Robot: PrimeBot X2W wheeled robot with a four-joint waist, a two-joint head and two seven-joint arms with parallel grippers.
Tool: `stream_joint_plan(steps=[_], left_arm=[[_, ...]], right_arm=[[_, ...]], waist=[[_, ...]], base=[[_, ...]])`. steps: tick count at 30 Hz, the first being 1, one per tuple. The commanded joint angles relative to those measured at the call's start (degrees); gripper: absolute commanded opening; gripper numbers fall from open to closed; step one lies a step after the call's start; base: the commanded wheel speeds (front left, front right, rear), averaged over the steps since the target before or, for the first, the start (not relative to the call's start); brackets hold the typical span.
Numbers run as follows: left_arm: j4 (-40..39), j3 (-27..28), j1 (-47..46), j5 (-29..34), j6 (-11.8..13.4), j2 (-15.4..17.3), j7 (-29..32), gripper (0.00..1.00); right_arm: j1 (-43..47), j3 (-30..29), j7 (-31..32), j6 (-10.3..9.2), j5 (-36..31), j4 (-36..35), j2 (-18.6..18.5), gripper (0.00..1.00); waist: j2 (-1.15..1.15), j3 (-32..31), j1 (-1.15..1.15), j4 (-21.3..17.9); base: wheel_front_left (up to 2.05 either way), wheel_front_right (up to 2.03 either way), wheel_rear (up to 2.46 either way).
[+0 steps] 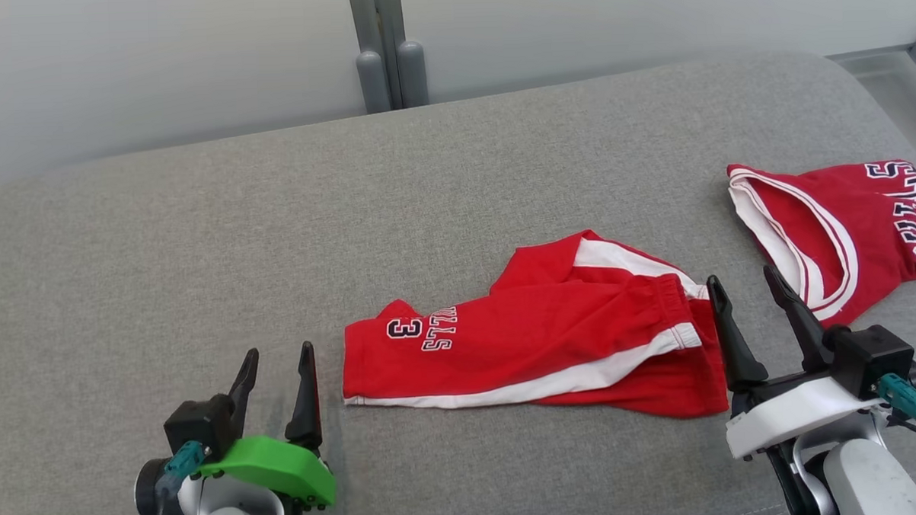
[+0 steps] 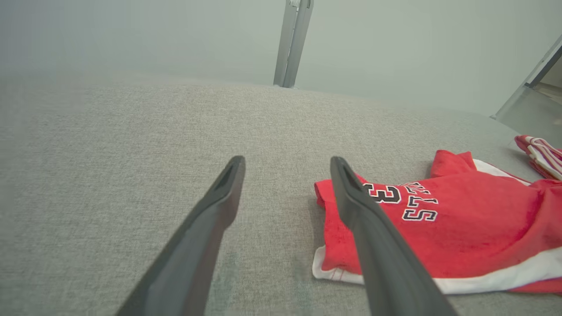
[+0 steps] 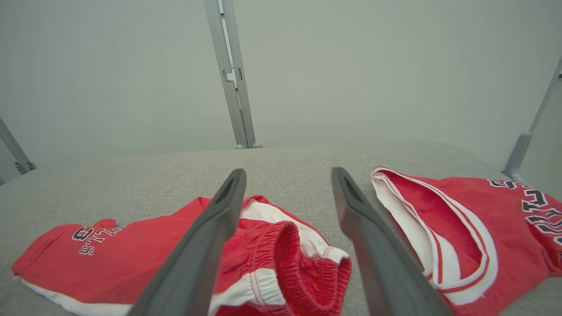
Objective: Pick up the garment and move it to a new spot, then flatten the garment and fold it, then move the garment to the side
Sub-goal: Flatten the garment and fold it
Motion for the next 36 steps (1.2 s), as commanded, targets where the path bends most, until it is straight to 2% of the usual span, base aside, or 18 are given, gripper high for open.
stream_joint_plan(steps=[1,7,16,36], left_arm=[[-0.61,0.69,1.25,0.62,0.45,0.23,0.02,1.0],[-3.25,3.69,5.18,3.61,1.9,0.22,0.02,1.0],[-5.66,7.03,9.25,7.32,3.36,0.23,0.02,1.0],[-7.21,8.92,11.52,8.62,2.56,0.22,0.02,1.0]], right_arm=[[0.9,-0.37,0.0,-0.09,-0.56,0.22,0.27,1.0],[2.53,-2.17,0.0,-0.09,-2.81,1.35,2.02,1.0],[4.54,-3.41,0.0,-0.09,-3.65,4.15,2.44,1.0],[4.78,-3.91,0.0,-0.09,-4.35,6.54,2.05,1.0]], waist=[[0.0,-1.07,0.0,0.83],[0.0,-2.8,0.0,1.98],[0.0,-4.89,0.0,3.41],[0.0,-5.7,0.0,4.76]], base=[[0.0,0.0,0.0],[0.0,0.0,0.0],[0.0,0.0,0.0],[0.0,0.0,0.0]])
